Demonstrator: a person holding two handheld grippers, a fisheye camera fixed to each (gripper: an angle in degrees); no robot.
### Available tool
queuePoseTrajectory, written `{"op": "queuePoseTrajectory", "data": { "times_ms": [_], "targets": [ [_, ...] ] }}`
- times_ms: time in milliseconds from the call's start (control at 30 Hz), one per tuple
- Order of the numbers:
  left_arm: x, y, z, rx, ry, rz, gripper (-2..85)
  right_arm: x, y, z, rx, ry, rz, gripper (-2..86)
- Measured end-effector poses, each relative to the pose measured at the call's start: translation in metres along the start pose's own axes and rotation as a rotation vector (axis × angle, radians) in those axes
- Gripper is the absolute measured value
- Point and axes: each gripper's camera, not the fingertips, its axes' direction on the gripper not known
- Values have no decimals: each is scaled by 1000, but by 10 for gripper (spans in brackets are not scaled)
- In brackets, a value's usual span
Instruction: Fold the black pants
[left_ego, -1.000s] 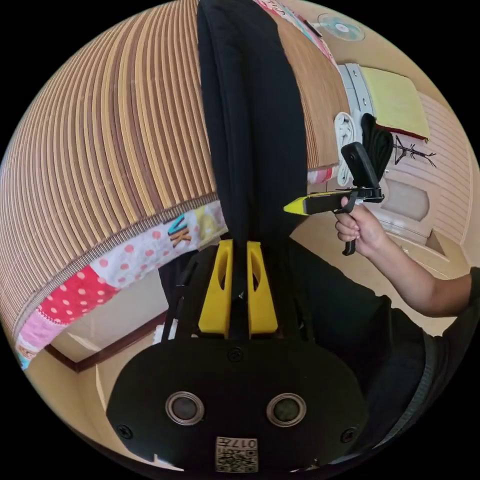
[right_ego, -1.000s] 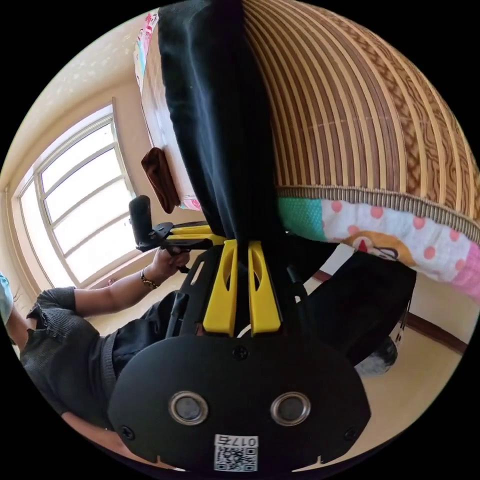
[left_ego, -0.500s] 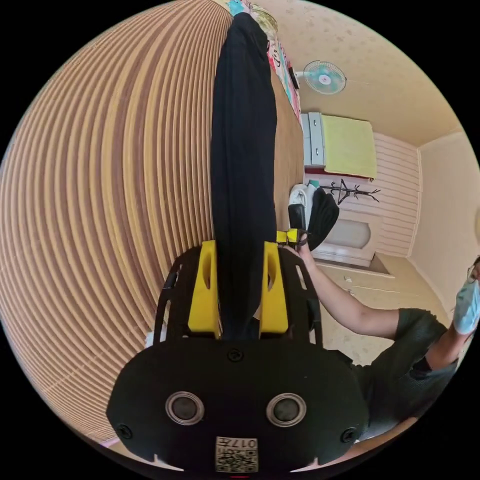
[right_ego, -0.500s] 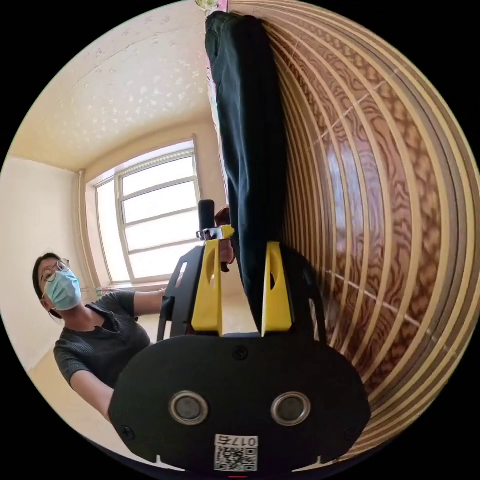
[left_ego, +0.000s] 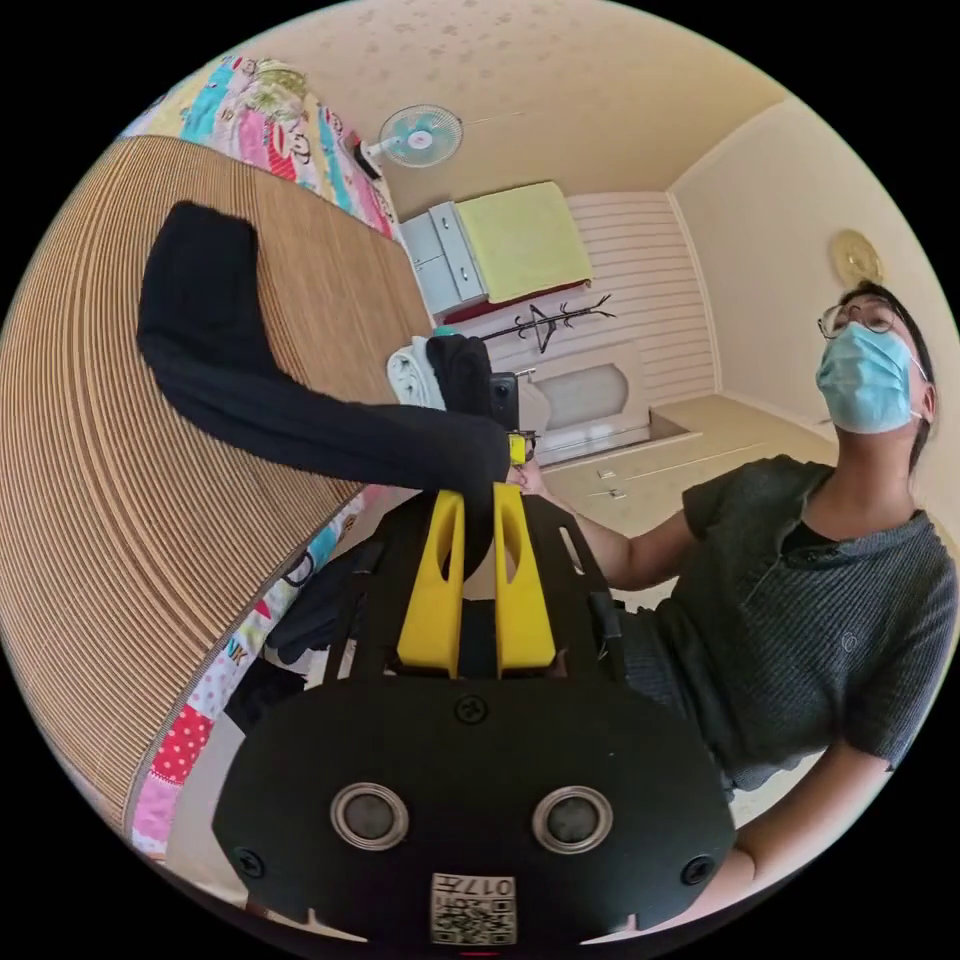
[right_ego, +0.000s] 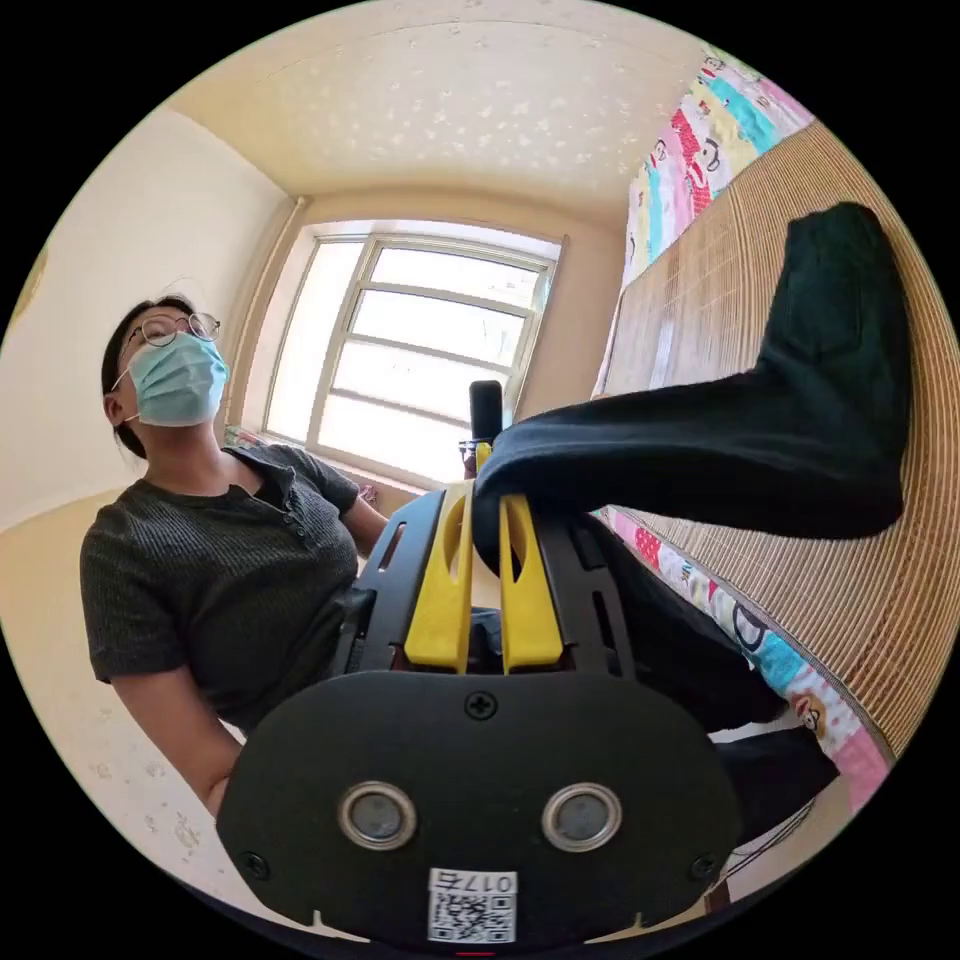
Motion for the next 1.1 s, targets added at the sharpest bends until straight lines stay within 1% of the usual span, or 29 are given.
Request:
{"op": "queuePoseTrajectory", "data": {
  "times_ms": [67,100,133,167,233,267,333,400,433,467,500,567,633,700,733,800,833,867,900,933,967,1000,1033,1067,1100],
  "targets": [
    [70,2,-11,50,8,95,51,-50,-11,4,-9,17,-108,4],
    [89,1,-14,58,5,125,51,-83,-20,7,-21,30,-192,3],
    [127,-4,-22,70,-5,200,51,-116,-30,10,-32,39,-286,3],
    [165,-10,-29,81,-20,295,51,-131,-35,11,-35,41,-333,3],
    [219,-19,-40,104,-33,433,52,-186,-58,14,-39,52,-487,3],
    [249,-26,-47,123,-38,500,53,-196,-64,15,-40,64,-507,3],
    [282,-40,-56,153,-65,531,54,-218,-92,15,-40,174,-530,3],
    [296,-58,-61,179,-136,489,55,-209,-114,13,-33,283,-492,3],
    [296,-72,-62,195,-212,452,55,-192,-130,11,-23,336,-433,3],
    [290,-88,-61,204,-282,402,55,-181,-138,10,-18,360,-403,3],
    [285,-97,-60,202,-311,383,55,-154,-154,7,-12,402,-346,3],
    [248,-135,-56,181,-387,276,54,-108,-177,4,-19,466,-261,3],
    [208,-164,-53,161,-412,182,53,-54,-201,12,-47,587,-169,4],
    [168,-183,-49,138,-451,107,53,-22,-207,27,-116,680,-150,4],
    [146,-188,-46,117,-491,73,53,0,-204,39,-173,706,-112,5],
    [119,-185,-36,38,-573,25,53,28,-185,55,-208,686,-67,7],
    [106,-172,-25,2,-620,17,53,46,-161,62,-206,646,-31,9],
    [94,-150,-16,-17,-619,15,53,55,-148,65,-209,625,-11,11],
    [88,-138,-11,-24,-604,7,53,73,-118,71,-223,592,32,14],
    [73,-108,-2,-40,-550,-25,53,92,-83,76,-228,555,83,20],
    [56,-76,8,-52,-476,-87,53,102,-65,79,-230,530,115,23],
    [47,-58,14,-56,-442,-126,53,123,-27,87,-242,482,196,33],
    [29,-22,28,-68,-394,-209,54,146,7,95,-275,449,298,46],
    [12,14,42,-87,-371,-303,58,156,22,100,-298,438,348,53],
    [5,30,48,-98,-367,-353,60,173,46,107,-354,433,429,69]
  ]
}}
